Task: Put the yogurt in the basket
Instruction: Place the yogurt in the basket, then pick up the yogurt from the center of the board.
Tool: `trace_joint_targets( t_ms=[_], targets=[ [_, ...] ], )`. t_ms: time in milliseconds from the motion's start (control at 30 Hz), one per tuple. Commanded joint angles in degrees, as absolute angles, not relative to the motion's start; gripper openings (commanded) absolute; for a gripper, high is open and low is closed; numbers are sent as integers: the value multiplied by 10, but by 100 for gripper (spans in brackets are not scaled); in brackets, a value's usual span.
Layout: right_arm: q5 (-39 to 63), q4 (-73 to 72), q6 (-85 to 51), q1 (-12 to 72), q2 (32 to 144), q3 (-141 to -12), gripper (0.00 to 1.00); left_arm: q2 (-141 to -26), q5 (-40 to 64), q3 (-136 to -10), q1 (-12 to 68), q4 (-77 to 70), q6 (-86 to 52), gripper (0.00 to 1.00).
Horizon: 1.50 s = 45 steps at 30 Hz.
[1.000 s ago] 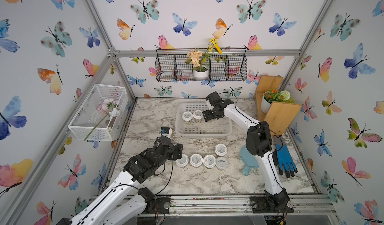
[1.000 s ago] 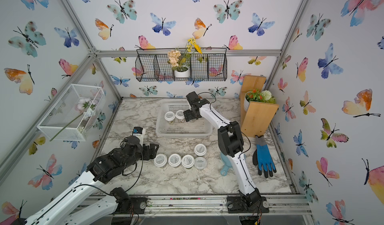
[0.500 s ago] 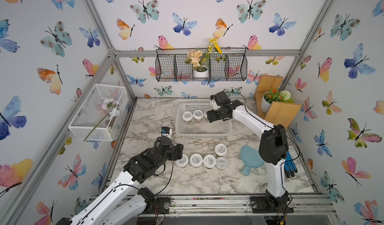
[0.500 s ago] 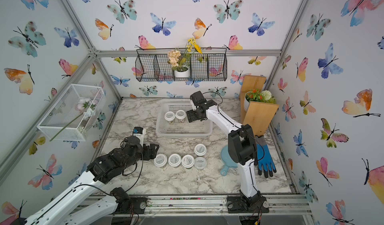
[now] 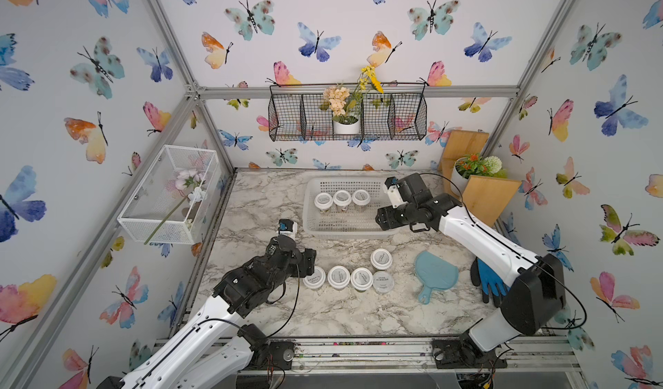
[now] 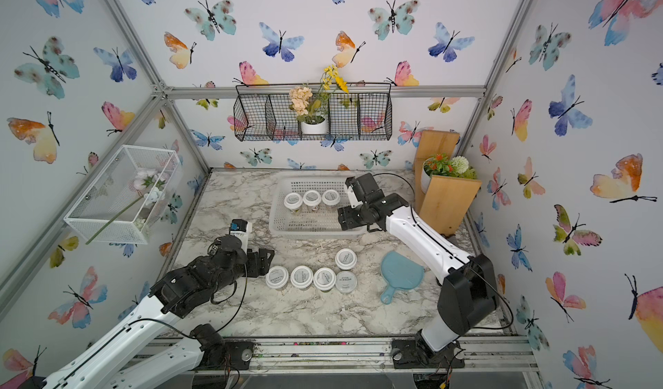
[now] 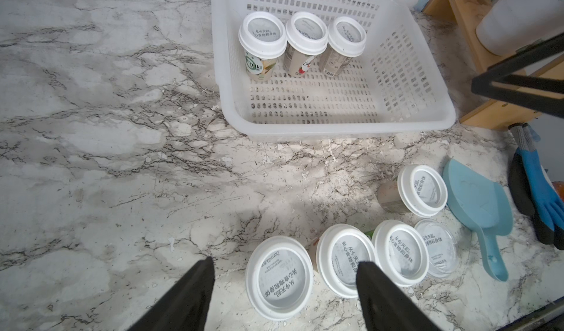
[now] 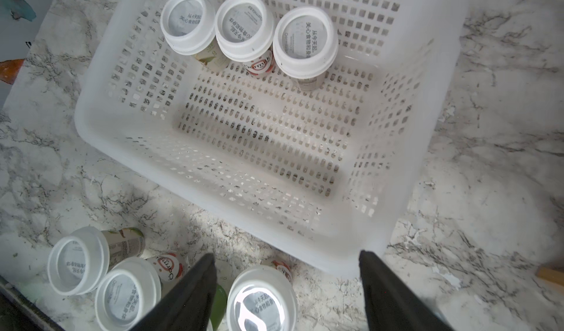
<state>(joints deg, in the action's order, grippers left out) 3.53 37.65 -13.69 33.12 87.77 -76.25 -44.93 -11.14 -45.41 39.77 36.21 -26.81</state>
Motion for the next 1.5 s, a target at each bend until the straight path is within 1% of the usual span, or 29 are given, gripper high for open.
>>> trace_joint_targets(
  t_ms=[0, 167, 300, 467, 633, 1033, 1367, 1467],
  targets=[
    [49, 396, -159, 335, 818, -700, 76, -458, -94, -454, 397, 365, -261, 79],
    [72, 372, -180, 335, 742, -597, 78, -459, -100, -455, 398, 367, -264, 77],
    [100, 362, -189, 335, 730, -565, 79, -461, -93, -453, 398, 364, -259, 76],
    [106, 343, -204, 336, 717, -540, 82, -469, -88, -457, 399, 366, -259, 76],
    [116, 345, -210, 342, 732, -546, 84, -474, -78, -459, 397, 367, -253, 76],
    [84, 337, -231, 382, 786, -574, 83, -459, -80, -452, 397, 359, -253, 76],
    [18, 375, -234, 421, 833, -628, 83, -459, -82, -452, 397, 359, -253, 76],
    [1, 380, -234, 427, 843, -631, 86, -461, -80, -452, 397, 359, -253, 76]
  ],
)
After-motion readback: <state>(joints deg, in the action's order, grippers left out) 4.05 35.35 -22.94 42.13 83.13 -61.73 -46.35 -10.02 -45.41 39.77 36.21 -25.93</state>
